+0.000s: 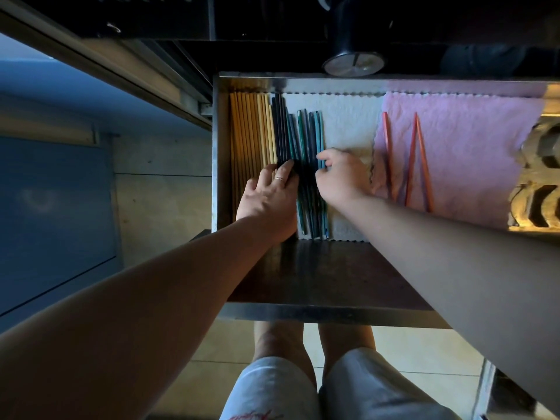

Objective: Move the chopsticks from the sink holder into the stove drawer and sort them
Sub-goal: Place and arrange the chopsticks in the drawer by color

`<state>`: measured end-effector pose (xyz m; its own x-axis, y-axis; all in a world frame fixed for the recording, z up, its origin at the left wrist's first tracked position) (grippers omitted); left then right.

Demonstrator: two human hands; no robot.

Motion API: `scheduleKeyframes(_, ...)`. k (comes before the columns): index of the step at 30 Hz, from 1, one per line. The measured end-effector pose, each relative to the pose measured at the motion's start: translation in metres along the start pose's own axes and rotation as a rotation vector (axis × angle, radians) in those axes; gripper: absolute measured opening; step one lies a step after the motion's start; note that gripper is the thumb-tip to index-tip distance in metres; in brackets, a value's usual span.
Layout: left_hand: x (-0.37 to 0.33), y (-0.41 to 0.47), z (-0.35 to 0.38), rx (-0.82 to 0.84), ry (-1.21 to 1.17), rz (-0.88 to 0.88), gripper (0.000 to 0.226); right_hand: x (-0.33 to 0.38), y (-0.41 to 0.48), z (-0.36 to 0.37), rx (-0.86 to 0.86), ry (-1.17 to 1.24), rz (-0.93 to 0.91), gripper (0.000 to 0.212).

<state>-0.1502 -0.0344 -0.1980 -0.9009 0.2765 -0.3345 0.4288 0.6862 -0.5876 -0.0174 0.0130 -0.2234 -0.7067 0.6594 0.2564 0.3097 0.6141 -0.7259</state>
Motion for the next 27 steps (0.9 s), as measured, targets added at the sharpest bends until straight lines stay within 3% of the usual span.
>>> scheduleKeyframes(10,0.003,0.001,-0.001,0.07,0.059,0.03,0.07,0.005,0.006,-0.005,-0.096,-0.126,-0.031,0.028)
scheduleKeyframes(15,0.004,0.0,-0.005,0.107,0.075,0.068,0.062,0.003,0.002,-0.007,-0.057,-0.178,-0.083,0.028)
scheduleKeyframes(27,0.005,0.0,-0.004,0.101,0.059,0.077,0.063,0.006,-0.004,-0.002,-0.073,-0.092,-0.134,0.025)
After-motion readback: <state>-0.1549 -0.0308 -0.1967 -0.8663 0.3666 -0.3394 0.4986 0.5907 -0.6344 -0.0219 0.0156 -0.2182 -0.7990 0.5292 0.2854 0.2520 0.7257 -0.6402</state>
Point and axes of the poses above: each hand's wrist, its own y-axis towards the middle knuckle, its own z-axis out of the palm, x = y × z, the point moved 3 cm from there along y, towards the middle knuckle, and after that the axes turned 14 degrees about z, right-handed, at the moved point
